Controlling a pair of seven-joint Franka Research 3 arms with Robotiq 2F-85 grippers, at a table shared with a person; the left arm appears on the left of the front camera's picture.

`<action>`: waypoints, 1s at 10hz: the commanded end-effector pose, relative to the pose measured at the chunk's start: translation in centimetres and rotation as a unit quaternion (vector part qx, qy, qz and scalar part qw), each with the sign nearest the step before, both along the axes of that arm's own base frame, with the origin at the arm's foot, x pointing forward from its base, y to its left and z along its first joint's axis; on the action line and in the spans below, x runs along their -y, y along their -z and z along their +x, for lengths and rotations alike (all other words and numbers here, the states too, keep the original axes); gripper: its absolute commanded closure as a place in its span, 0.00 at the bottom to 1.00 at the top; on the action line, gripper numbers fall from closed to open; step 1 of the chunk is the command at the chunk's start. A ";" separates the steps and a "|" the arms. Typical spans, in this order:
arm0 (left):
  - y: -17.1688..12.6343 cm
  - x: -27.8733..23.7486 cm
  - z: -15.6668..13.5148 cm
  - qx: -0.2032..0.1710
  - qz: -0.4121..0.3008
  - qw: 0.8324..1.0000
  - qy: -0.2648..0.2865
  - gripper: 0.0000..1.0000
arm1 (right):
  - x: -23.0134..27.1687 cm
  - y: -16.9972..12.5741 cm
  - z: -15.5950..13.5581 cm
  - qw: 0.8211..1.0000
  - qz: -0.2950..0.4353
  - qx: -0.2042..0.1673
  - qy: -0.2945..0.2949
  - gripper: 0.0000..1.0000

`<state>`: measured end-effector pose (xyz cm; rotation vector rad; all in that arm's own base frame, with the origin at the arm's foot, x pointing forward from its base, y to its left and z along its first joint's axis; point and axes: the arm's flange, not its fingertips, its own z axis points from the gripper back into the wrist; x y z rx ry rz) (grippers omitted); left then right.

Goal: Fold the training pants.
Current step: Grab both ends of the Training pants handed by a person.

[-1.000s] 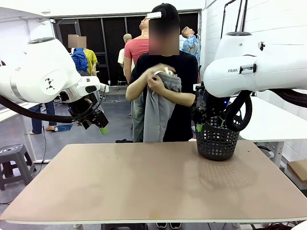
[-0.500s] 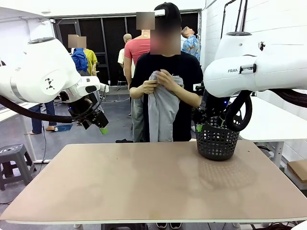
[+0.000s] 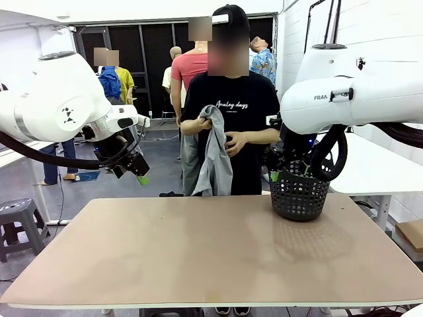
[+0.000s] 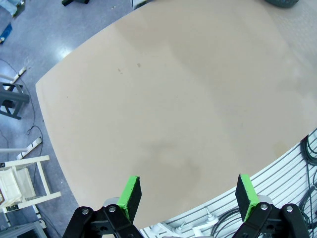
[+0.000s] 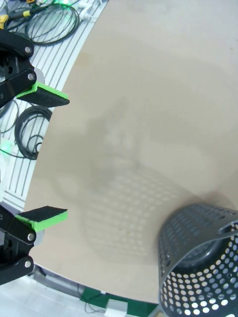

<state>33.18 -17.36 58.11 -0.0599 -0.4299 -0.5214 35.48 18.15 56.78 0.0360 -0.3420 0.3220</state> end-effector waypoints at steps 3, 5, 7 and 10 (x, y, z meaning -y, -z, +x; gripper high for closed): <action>-0.1 -0.2 0.2 0.003 -0.001 1.000 0.004 0.00 | 0.0 0.0 0.0 1.000 -0.002 -0.002 -0.004 0.00; -0.1 -0.2 0.2 0.003 -0.001 1.000 0.004 0.00 | 0.0 0.0 0.0 1.000 -0.002 -0.002 -0.004 0.00; -0.1 -0.2 0.2 0.003 -0.001 1.000 0.004 0.00 | 0.0 0.0 0.0 1.000 -0.002 -0.002 -0.004 0.00; -0.1 -0.2 0.2 0.003 -0.001 1.000 0.004 0.00 | 0.0 0.0 0.0 1.000 -0.002 -0.002 -0.004 0.00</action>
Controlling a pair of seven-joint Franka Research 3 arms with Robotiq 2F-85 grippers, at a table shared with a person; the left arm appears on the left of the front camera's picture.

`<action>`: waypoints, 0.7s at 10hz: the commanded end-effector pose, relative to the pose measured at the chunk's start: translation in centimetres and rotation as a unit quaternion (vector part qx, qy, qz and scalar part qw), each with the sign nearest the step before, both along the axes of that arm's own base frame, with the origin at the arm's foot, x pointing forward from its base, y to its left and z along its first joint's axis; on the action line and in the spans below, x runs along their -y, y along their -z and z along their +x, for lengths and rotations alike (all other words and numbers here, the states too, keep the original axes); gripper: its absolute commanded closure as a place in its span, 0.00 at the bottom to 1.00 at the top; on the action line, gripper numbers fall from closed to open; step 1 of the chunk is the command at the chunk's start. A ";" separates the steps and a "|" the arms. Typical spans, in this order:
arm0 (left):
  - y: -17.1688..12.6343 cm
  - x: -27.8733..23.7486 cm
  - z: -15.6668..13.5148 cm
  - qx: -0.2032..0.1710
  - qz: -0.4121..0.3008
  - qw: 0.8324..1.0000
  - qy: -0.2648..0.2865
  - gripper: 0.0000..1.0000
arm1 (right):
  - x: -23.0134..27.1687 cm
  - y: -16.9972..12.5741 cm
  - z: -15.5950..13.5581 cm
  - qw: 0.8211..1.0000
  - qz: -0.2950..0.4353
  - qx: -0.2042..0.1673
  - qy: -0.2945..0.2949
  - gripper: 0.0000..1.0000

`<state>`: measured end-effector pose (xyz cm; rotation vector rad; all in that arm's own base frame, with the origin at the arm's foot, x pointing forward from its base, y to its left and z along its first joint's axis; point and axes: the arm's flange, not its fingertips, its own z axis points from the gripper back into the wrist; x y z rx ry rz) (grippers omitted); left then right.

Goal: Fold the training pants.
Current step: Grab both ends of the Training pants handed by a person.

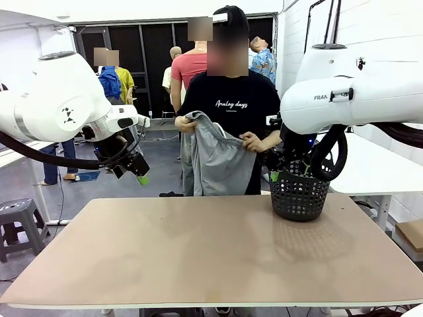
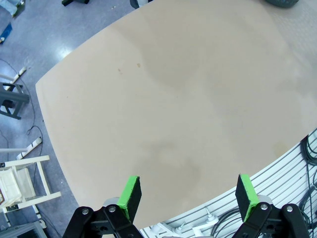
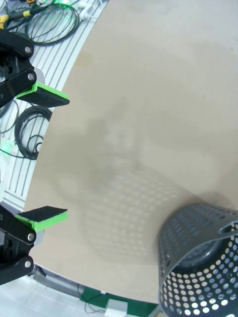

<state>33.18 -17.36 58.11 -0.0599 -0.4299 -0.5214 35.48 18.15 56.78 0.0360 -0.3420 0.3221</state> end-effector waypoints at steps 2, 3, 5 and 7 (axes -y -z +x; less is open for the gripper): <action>-0.1 -0.2 0.2 0.003 -0.001 1.000 0.004 0.00 | 0.0 0.0 0.0 1.000 -0.002 -0.002 -0.004 0.00; -0.1 -0.2 0.2 0.003 -0.001 1.000 0.004 0.00 | 0.0 0.0 0.0 1.000 -0.002 -0.002 -0.004 0.00; -0.1 -0.2 0.2 0.003 -0.001 1.000 0.004 0.00 | 0.0 0.0 0.0 1.000 -0.002 -0.002 -0.004 0.00; -0.1 -0.2 0.2 0.003 -0.001 1.000 0.004 0.00 | 0.0 0.0 0.0 1.000 -0.002 -0.002 -0.004 0.00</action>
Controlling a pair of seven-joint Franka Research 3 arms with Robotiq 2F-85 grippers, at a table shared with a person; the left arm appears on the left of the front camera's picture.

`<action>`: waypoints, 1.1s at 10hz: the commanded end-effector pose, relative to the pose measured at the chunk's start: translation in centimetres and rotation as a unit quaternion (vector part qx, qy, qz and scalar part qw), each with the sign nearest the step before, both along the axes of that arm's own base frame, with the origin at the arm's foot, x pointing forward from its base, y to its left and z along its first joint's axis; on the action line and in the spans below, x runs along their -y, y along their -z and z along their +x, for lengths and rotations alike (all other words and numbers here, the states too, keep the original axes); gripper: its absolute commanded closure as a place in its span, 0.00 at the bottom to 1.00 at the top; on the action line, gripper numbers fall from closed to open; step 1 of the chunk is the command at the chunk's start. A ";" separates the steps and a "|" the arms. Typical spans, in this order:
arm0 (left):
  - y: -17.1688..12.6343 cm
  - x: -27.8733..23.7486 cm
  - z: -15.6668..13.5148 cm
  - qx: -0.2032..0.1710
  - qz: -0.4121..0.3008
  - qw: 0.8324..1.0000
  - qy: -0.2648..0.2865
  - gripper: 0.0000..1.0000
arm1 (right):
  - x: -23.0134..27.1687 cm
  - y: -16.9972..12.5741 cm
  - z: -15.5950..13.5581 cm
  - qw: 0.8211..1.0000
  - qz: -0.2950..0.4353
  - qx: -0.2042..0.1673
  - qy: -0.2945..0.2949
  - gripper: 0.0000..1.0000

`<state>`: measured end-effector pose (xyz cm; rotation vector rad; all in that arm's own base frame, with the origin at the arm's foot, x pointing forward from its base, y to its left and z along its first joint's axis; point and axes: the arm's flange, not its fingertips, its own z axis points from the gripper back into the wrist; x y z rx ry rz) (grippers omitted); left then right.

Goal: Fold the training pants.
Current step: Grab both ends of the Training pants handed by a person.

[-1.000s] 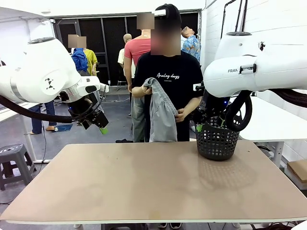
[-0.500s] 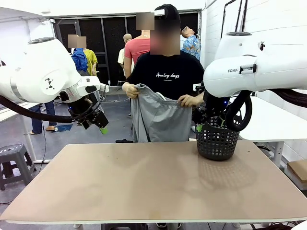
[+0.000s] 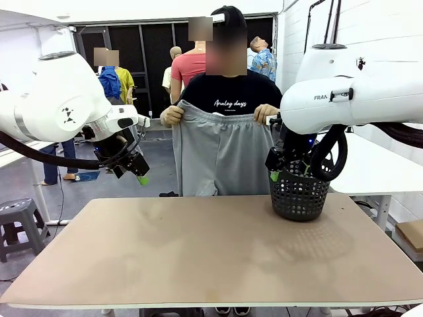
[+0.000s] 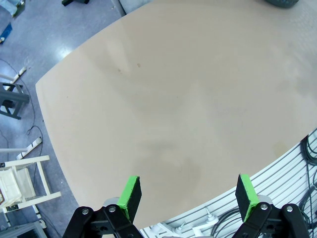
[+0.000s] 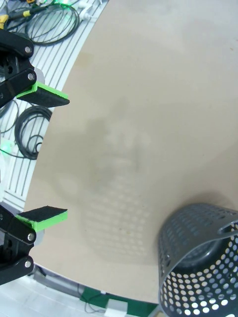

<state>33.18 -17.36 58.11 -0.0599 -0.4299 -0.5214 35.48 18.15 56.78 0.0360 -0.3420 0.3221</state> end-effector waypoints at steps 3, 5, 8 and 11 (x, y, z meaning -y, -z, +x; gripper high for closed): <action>-0.1 -0.2 0.2 0.003 -0.001 1.000 0.004 0.00 | 0.0 0.0 0.0 1.000 -0.002 -0.002 -0.004 0.00; -0.1 -0.2 0.2 0.003 -0.001 1.000 0.004 0.00 | 0.0 0.0 0.0 1.000 -0.002 -0.002 -0.004 0.00; -0.1 -0.2 0.2 0.003 -0.001 1.000 0.004 0.00 | 0.0 0.0 0.0 1.000 -0.002 -0.002 -0.004 0.00; -0.1 -0.2 0.2 0.003 -0.001 1.000 0.004 0.00 | 0.0 0.0 0.0 1.000 -0.002 -0.002 -0.004 0.00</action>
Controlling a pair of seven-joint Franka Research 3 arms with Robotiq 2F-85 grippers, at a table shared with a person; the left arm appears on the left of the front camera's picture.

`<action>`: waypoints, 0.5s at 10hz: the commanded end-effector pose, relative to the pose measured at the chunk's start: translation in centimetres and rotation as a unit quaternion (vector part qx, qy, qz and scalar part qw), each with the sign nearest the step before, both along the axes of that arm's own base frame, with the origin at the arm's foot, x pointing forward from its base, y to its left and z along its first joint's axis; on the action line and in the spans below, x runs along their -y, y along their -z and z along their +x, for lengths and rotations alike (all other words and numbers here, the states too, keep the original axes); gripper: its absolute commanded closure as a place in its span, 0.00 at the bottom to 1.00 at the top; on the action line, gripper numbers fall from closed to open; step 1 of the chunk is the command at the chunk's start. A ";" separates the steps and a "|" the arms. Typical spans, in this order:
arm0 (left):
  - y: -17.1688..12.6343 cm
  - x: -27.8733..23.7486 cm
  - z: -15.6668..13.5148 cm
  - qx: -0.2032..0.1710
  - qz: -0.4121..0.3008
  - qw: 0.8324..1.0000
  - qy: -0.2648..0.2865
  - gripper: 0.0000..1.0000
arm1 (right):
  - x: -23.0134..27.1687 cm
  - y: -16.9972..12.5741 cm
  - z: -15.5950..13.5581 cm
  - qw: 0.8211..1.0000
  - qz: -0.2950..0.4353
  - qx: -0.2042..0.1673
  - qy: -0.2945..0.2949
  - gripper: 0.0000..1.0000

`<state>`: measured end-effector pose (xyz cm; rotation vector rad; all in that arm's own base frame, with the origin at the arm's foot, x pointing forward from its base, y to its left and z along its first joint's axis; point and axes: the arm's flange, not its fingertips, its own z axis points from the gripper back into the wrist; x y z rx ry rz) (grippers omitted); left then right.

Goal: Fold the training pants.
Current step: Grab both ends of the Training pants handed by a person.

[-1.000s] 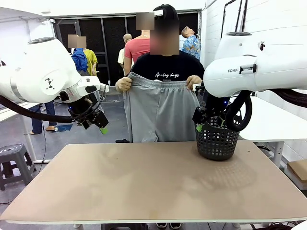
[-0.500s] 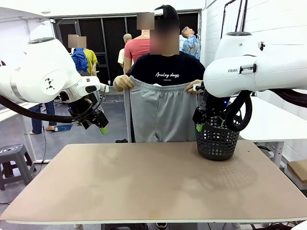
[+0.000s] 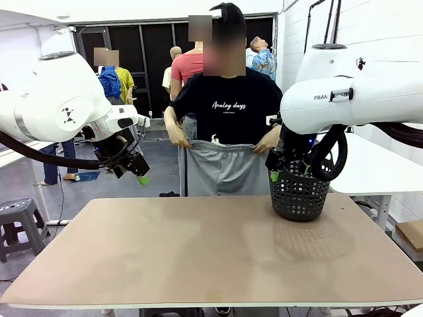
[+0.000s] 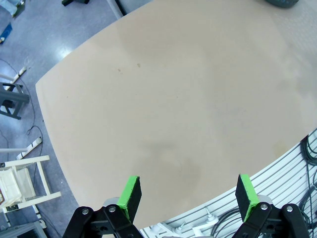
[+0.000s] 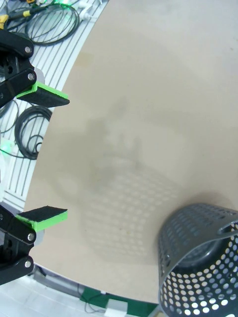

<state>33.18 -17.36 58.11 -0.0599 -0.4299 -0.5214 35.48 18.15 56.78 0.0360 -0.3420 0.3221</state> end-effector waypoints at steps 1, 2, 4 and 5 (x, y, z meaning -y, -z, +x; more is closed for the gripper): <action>-0.1 -0.2 0.2 0.003 -0.001 1.000 0.004 0.00 | 0.0 0.0 0.0 1.000 -0.002 -0.002 -0.004 0.00; -0.1 -0.2 0.2 0.003 -0.001 1.000 0.004 0.00 | 0.0 0.0 0.0 1.000 -0.002 -0.002 -0.004 0.00; -0.1 -0.2 0.2 0.003 -0.001 1.000 0.004 0.00 | 0.0 0.0 0.0 1.000 -0.002 -0.002 -0.004 0.00; -0.1 -0.2 0.2 0.003 -0.001 1.000 0.004 0.00 | 0.0 0.0 0.0 1.000 -0.002 -0.002 -0.004 0.00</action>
